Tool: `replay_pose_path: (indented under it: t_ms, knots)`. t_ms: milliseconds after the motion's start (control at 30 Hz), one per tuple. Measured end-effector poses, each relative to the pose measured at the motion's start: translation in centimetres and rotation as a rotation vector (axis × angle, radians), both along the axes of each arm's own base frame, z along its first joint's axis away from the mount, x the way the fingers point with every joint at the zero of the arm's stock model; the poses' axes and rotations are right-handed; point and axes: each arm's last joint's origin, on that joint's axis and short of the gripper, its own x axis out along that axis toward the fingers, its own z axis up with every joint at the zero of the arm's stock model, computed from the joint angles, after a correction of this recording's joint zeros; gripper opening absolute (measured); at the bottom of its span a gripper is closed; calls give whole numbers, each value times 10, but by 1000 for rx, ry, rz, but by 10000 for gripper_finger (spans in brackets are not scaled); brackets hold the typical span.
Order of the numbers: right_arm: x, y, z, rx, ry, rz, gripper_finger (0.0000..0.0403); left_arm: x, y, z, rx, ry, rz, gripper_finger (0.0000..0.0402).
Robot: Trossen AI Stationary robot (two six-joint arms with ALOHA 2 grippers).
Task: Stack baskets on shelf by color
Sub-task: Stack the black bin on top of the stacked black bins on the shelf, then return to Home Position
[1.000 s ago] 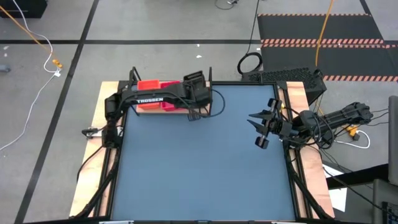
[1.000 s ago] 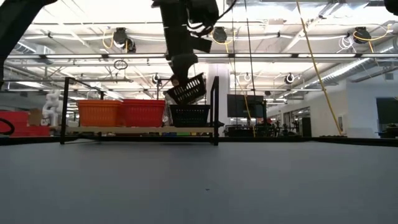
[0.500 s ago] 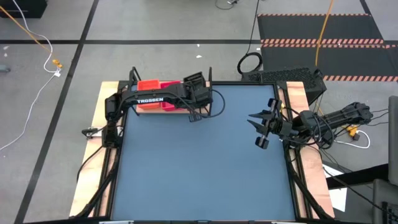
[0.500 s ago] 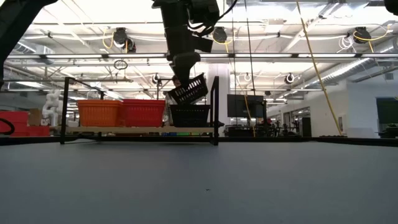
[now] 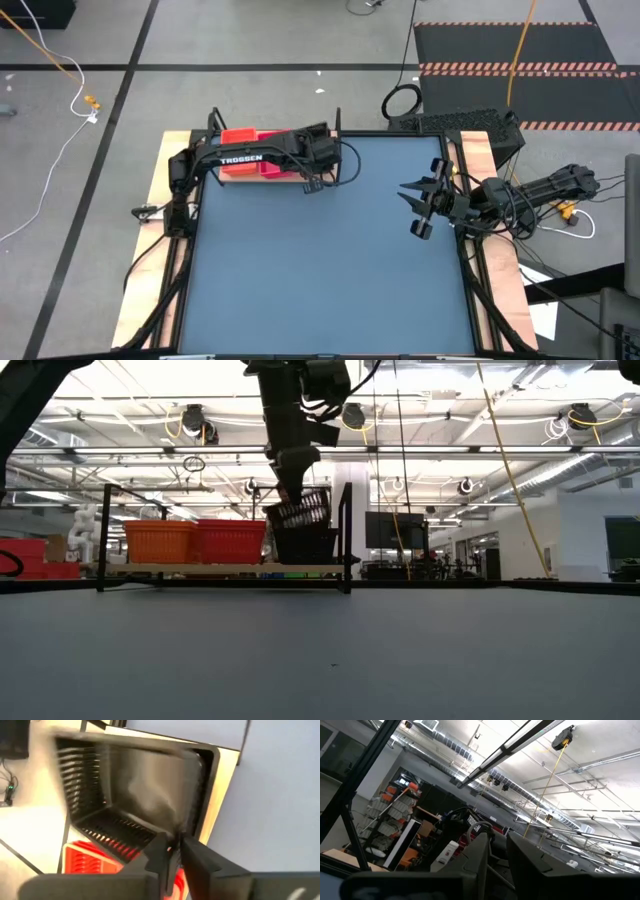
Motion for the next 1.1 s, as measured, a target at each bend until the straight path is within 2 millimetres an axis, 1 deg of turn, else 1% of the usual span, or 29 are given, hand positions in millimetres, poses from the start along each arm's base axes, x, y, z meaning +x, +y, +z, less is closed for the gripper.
replay_pose_path:
  t_ms: [267, 367, 467, 567, 633, 700, 767, 833, 900, 967, 1033, 1100]
  knots:
    - [0, 0, 0, 0, 0, 0, 66, 0, 0, 0, -3, -10, 17, 127]
    - [0, 0, 0, 0, 0, 0, 66, 0, 0, 0, -6, -20, 35, 145]
    - [0, 0, 0, 0, 0, 0, 66, 1, -5, 1, -13, -37, 62, 154]
    - [0, 0, -1, -2, 7, 0, 66, -5, -15, 10, -20, -42, 63, 156]
    - [1, 0, -1, -3, 16, 0, 66, -9, -24, 20, -2, -59, 53, 156]
    - [1, 0, -2, 14, 19, 8, 66, -12, -36, 30, 34, -82, 44, 156]
    - [1, 0, -2, 36, 19, 18, 66, -15, -51, 42, 71, -144, 22, 156]
    - [1, 0, -2, 60, 19, 29, 66, -22, -66, 49, 127, -205, -2, 156]
    - [1, 0, -3, 89, 22, 45, 66, -32, -78, 45, 166, -283, -19, 157]
    - [2, 0, -3, 108, 29, 55, 66, -46, -87, 35, 172, -357, -44, 156]
    - [2, 0, -4, 103, 41, 50, 66, -64, -93, 21, 166, -432, -54, 157]
    - [3, -1, -7, 94, 67, 29, 66, -82, -97, 10, 106, -535, -83, 157]
